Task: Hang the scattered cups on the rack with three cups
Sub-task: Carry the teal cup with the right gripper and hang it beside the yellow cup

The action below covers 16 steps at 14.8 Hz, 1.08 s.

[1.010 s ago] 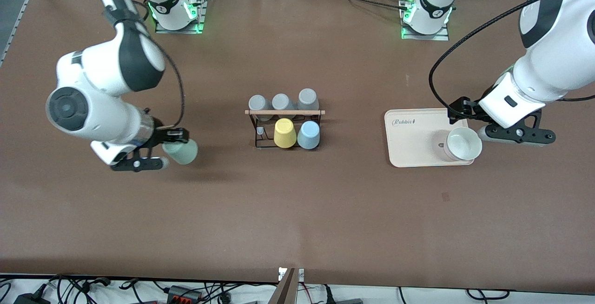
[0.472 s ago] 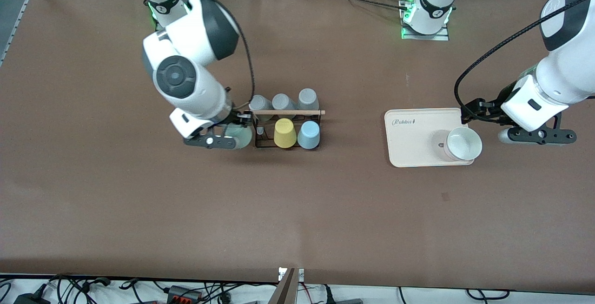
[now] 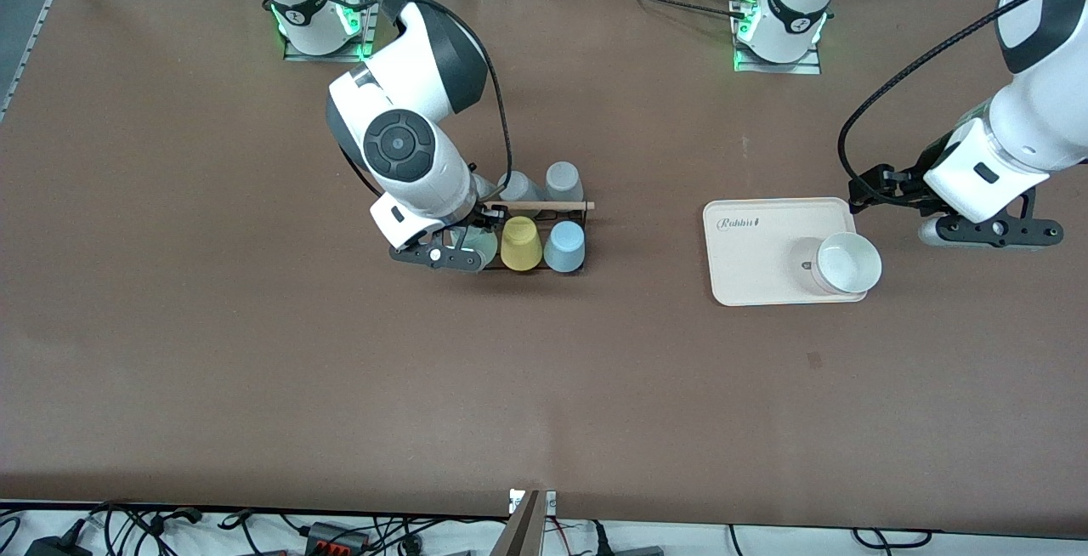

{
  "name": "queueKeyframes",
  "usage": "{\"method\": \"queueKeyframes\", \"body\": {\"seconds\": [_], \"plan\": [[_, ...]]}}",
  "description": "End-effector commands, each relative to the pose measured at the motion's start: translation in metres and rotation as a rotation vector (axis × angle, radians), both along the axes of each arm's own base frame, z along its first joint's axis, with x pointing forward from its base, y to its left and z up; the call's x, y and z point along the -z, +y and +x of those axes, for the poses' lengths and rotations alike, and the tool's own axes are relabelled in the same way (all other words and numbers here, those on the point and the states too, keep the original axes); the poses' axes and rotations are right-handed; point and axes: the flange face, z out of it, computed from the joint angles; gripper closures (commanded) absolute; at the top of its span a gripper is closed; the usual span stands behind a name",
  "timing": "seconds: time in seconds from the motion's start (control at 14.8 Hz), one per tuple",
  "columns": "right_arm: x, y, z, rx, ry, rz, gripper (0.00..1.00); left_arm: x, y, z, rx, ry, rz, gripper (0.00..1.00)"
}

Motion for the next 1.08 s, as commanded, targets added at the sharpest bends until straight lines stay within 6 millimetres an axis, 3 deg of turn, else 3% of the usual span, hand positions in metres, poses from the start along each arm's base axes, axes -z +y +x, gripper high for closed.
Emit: {"method": "queueKeyframes", "body": {"seconds": [0.0,0.27,0.61,0.67,0.74,0.81,0.88,1.01], "plan": [[0.015,0.004,0.004,0.013,0.001,-0.029,0.7,0.0,0.005,-0.005,0.016,-0.005,-0.012,0.0],[0.046,0.01,0.002,0.006,0.037,-0.046,0.7,0.002,0.003,-0.004,0.005,-0.004,-0.015,0.0],[0.065,0.013,0.004,0.006,0.041,-0.046,0.69,0.002,0.006,0.005,-0.002,-0.061,-0.018,0.0],[0.066,0.013,0.004,0.007,0.043,-0.045,0.65,0.003,0.009,0.006,-0.007,-0.06,-0.018,0.0],[0.066,0.012,0.004,0.006,0.044,-0.044,0.5,0.002,0.009,0.005,-0.003,-0.055,-0.017,0.0],[0.066,0.011,0.005,0.005,0.044,-0.043,0.16,0.0,0.008,0.002,0.001,-0.042,-0.015,0.0],[0.061,0.01,0.007,0.002,0.037,-0.039,0.0,0.001,0.009,0.001,-0.004,-0.034,-0.014,0.0],[0.047,0.005,0.012,-0.012,0.015,-0.03,0.0,0.0,0.008,0.001,-0.007,-0.035,-0.014,0.0]]}}
